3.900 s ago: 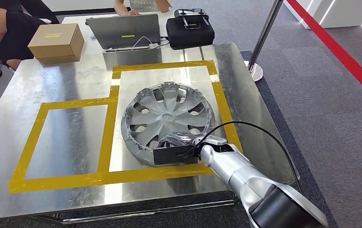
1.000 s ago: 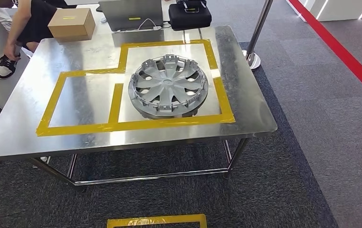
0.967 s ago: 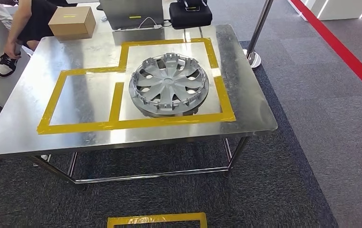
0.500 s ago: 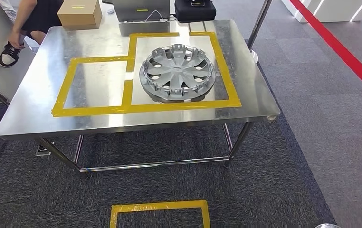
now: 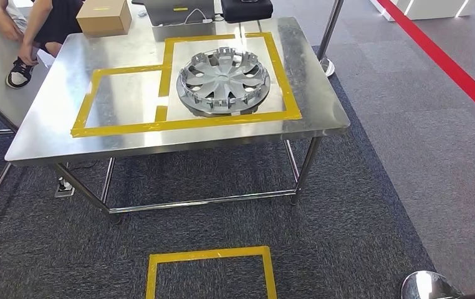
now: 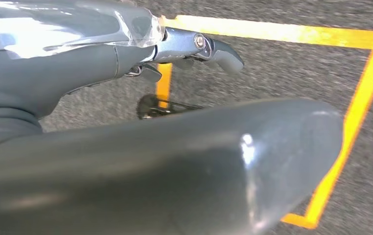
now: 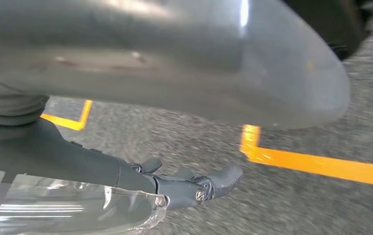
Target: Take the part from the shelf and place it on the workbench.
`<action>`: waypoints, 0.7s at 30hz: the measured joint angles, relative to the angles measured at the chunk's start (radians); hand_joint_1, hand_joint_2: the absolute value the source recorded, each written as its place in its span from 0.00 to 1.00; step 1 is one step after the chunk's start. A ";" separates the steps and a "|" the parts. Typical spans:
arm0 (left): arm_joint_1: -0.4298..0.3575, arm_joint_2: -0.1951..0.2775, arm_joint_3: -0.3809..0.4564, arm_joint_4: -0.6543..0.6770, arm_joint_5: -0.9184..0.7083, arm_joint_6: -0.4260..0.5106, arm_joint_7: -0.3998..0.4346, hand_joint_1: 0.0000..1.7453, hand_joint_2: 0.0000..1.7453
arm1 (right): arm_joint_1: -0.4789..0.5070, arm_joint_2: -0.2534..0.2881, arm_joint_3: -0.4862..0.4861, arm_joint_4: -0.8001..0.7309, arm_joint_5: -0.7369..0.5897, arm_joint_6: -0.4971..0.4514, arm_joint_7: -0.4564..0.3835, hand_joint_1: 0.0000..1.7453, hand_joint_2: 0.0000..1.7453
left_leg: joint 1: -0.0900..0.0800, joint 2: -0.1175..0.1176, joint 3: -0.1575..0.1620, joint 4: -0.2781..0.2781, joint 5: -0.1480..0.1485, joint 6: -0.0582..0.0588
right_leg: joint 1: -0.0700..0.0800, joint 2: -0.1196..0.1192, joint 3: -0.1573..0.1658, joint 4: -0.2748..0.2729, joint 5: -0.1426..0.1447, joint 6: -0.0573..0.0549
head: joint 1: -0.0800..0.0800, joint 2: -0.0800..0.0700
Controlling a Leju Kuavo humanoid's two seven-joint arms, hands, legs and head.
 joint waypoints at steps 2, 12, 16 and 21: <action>-0.002 0.000 0.000 0.000 0.000 0.003 0.003 0.00 0.00 | -0.001 0.000 0.000 0.001 0.005 0.006 0.002 0.00 0.00 | 0.003 0.000 0.081 -0.083 0.059 0.000 | -0.001 0.000 -0.035 0.017 0.016 0.006 | 0.000 0.000; -0.011 0.003 -0.014 0.000 -0.001 0.010 0.026 0.00 0.00 | -0.005 0.007 0.012 0.004 0.021 0.015 -0.069 0.00 0.00 | -0.002 0.003 0.163 -0.326 0.087 0.062 | -0.003 0.006 -0.134 0.205 -0.113 0.056 | 0.005 0.000; -0.011 0.002 -0.022 0.000 -0.002 0.000 0.025 0.00 0.00 | -0.007 0.005 0.014 0.005 0.030 0.015 -0.080 0.00 0.00 | -0.008 0.008 0.103 -0.318 0.135 0.062 | -0.002 0.008 -0.099 0.322 -0.109 0.052 | 0.005 0.000; -0.013 -0.001 -0.025 -0.004 -0.003 -0.007 0.021 0.00 0.00 | -0.015 0.000 0.016 0.005 0.043 0.019 -0.060 0.00 0.00 | -0.013 0.009 0.057 -0.301 0.183 0.043 | 0.005 0.012 0.129 -0.005 -0.090 0.032 | 0.003 0.000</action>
